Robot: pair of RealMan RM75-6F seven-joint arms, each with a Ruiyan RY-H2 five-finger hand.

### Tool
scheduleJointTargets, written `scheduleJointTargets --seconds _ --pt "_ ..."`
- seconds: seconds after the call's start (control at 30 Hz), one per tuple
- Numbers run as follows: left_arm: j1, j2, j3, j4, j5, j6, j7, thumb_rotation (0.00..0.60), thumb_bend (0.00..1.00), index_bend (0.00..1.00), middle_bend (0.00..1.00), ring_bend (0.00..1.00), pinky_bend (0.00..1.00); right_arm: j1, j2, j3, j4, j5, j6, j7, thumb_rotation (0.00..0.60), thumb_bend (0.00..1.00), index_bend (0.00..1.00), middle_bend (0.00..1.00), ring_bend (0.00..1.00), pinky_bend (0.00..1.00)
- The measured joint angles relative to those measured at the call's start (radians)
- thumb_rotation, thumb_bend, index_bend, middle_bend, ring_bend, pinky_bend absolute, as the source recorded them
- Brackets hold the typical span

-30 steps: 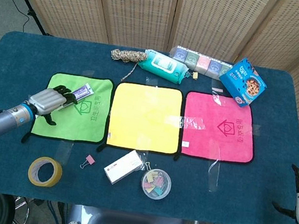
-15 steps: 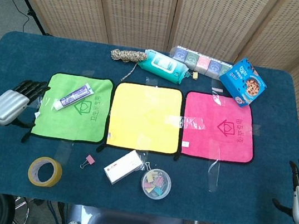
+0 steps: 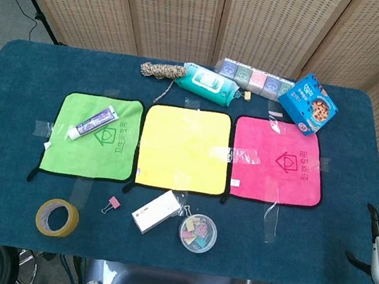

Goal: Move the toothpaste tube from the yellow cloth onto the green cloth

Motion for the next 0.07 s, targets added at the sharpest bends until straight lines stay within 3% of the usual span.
scheduleJointTargets --seconds 0.07 --pt "0.005 -0.002 -0.003 -0.006 -0.005 -0.006 0.023 0.600 0.00 0.00 0.00 0.00 0.00 -0.001 0.002 -0.001 -0.001 0.001 -0.001 0.001 0.600 0.00 0.00 0.00 0.00 0.00"
